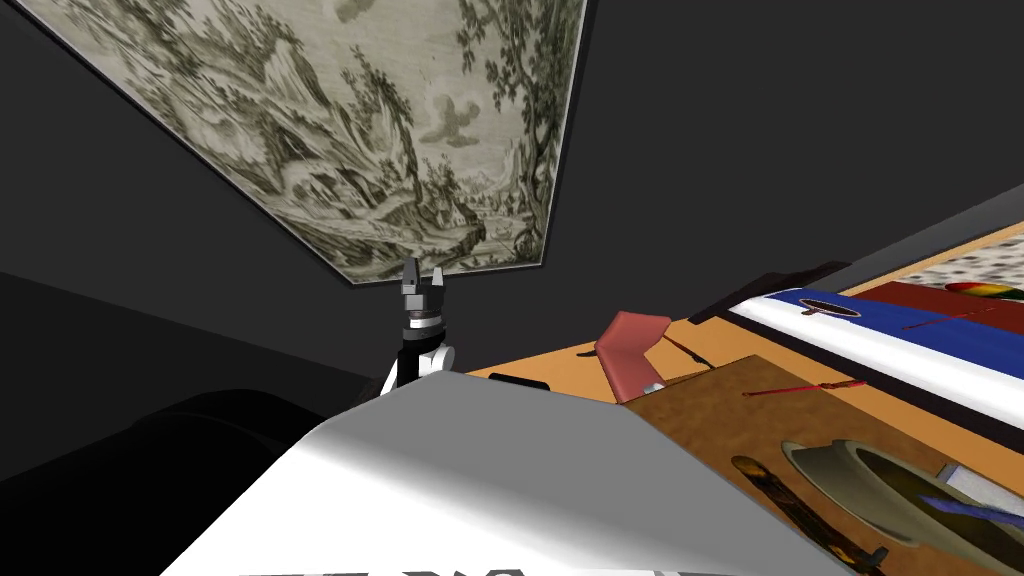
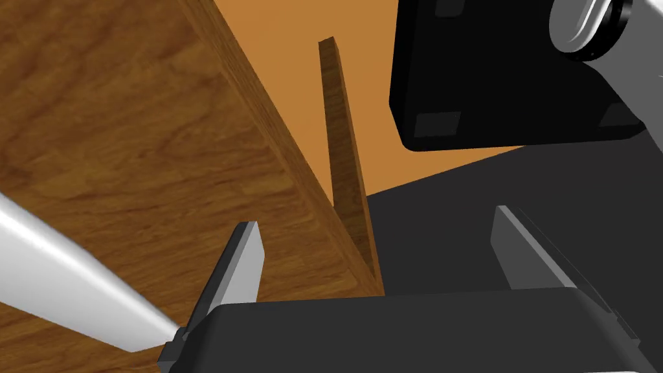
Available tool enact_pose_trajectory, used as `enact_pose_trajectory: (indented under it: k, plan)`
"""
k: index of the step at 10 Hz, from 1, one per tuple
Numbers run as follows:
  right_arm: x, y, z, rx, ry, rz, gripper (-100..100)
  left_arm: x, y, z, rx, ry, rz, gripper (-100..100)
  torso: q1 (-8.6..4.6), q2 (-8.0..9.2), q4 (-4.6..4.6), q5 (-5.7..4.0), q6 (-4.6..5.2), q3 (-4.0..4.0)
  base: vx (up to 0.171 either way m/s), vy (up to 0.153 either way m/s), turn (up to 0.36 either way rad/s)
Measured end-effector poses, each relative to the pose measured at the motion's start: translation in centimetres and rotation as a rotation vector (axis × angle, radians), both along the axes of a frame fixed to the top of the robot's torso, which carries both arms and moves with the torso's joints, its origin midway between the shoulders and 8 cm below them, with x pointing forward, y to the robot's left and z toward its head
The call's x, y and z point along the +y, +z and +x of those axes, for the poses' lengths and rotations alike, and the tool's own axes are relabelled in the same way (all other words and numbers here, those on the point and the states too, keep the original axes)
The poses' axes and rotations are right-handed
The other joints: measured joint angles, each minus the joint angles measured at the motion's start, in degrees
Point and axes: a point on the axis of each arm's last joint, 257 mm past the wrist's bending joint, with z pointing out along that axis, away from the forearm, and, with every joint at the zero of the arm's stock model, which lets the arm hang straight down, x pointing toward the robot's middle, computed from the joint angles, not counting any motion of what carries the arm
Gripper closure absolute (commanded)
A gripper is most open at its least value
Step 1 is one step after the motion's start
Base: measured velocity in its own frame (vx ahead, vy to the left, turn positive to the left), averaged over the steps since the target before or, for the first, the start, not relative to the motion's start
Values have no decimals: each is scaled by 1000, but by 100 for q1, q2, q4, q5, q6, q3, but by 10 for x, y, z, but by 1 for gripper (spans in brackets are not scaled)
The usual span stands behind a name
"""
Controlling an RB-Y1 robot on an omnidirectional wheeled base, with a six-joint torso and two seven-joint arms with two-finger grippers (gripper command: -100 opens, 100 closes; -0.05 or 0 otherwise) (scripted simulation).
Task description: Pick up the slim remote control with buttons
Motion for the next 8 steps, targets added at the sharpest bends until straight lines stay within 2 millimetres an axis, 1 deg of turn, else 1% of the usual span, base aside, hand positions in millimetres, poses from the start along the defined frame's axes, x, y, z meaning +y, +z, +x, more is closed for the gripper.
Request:
enact_pose_trajectory:
  k: [1,3,4,6,7,8]
  plan:
    - [-14,-1,-13,23,8,-22,-100,0,0,0,0,0,0,0,4,1,1,-2,2,1,84,-88,100]
    - [-34,7,-47,94,57,-60,-100,0,0,0,0,0,0,0,-16,-18,-3,-4,-2,-10,137,-162,166]
    - [-42,10,-67,132,81,-82,-100,0,0,0,0,0,0,0,-29,-31,-6,-8,-1,-17,101,-131,60]
    - [-49,12,-84,170,111,-101,-100,0,0,0,0,0,0,0,-1,-14,-2,-3,1,-8,66,-80,67]
    - [-52,12,-88,180,120,-107,-100,0,0,0,0,0,0,0,12,-4,0,-1,2,-2,42,-78,71]
    - [-55,10,-95,194,131,-111,-100,0,0,0,0,0,0,0,10,2,1,-1,2,1,62,-153,177]
